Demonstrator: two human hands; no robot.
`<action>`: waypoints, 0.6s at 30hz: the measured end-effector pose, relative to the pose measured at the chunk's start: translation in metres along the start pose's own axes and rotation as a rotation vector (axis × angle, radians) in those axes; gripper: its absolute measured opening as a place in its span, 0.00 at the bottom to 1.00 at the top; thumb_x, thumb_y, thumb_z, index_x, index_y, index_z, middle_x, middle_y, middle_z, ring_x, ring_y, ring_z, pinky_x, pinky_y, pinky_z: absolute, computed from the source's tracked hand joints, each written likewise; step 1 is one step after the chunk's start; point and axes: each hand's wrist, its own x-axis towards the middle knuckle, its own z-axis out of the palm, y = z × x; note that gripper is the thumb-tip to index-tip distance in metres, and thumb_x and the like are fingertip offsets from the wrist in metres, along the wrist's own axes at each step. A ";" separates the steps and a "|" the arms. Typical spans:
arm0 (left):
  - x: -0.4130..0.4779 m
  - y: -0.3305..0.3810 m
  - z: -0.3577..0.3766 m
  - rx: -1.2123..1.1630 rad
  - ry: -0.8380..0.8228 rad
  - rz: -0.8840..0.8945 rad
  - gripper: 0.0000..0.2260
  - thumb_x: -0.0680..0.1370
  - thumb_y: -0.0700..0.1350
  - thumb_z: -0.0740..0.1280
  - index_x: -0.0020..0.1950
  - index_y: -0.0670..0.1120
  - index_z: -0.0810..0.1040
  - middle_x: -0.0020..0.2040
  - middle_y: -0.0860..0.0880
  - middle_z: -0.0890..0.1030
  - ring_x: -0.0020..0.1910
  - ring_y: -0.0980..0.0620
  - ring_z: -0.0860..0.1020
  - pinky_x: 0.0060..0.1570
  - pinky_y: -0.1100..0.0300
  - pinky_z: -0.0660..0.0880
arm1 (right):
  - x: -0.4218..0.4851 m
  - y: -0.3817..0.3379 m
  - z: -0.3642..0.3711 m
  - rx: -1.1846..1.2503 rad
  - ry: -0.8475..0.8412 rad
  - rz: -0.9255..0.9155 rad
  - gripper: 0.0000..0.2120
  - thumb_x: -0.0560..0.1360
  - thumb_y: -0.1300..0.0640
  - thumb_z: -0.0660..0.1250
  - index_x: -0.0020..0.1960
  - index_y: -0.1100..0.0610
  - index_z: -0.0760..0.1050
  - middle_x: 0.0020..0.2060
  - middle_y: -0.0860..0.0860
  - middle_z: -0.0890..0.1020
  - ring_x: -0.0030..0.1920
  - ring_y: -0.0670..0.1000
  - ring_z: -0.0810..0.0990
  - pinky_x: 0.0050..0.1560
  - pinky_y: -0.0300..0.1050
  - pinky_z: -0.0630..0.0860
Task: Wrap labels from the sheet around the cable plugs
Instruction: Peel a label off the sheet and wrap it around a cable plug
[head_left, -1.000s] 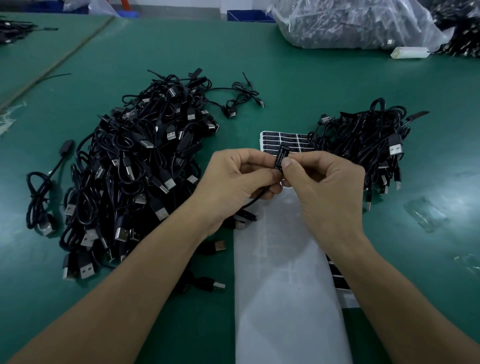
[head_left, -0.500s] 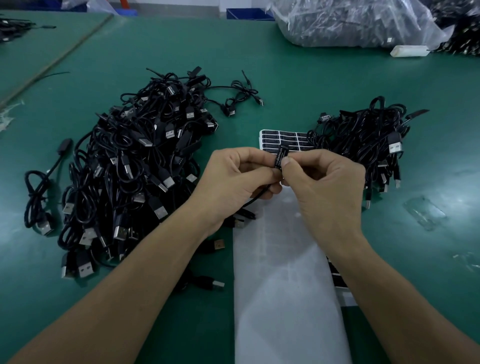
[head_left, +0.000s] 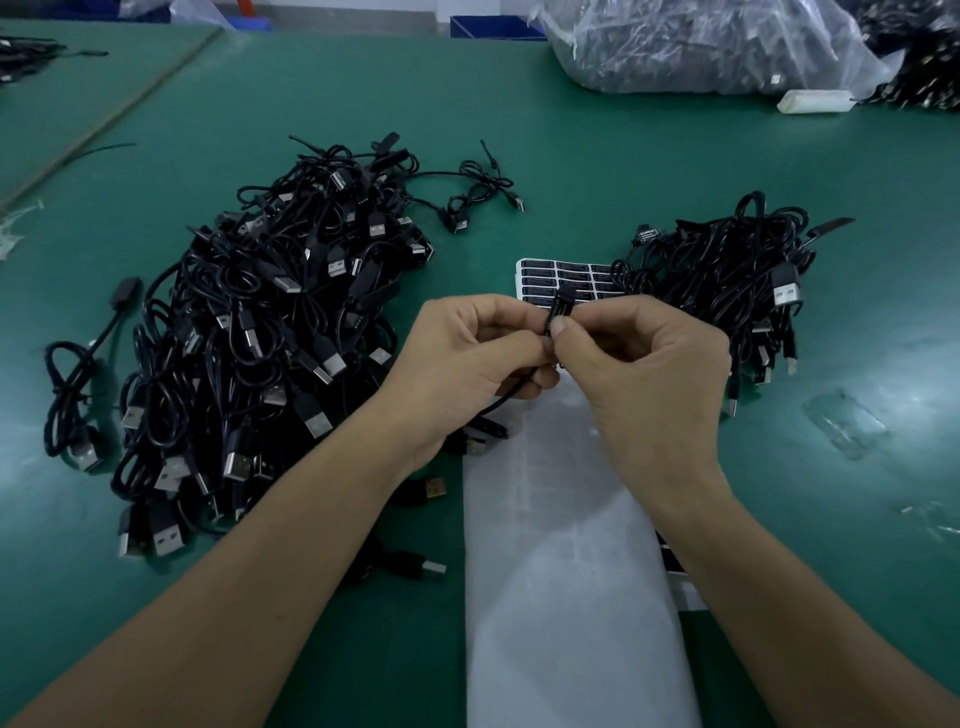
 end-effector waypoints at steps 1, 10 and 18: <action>0.000 0.000 0.000 -0.002 -0.004 0.000 0.07 0.76 0.32 0.69 0.45 0.41 0.84 0.33 0.46 0.83 0.32 0.54 0.80 0.36 0.65 0.79 | 0.000 0.000 0.000 0.010 0.002 -0.001 0.13 0.72 0.67 0.74 0.38 0.48 0.81 0.31 0.42 0.84 0.31 0.41 0.82 0.36 0.30 0.76; 0.001 -0.001 0.000 -0.016 -0.009 -0.005 0.06 0.76 0.31 0.69 0.46 0.40 0.84 0.32 0.45 0.82 0.31 0.53 0.80 0.36 0.65 0.78 | -0.001 0.002 0.001 0.052 -0.006 0.020 0.12 0.72 0.68 0.74 0.40 0.51 0.81 0.31 0.41 0.84 0.30 0.41 0.82 0.36 0.30 0.76; 0.001 -0.001 -0.002 -0.009 -0.022 0.004 0.06 0.76 0.33 0.71 0.44 0.42 0.85 0.35 0.45 0.84 0.33 0.53 0.81 0.37 0.64 0.79 | 0.000 0.002 -0.004 0.102 0.029 0.096 0.21 0.69 0.64 0.78 0.49 0.50 0.68 0.37 0.48 0.86 0.37 0.49 0.86 0.42 0.42 0.82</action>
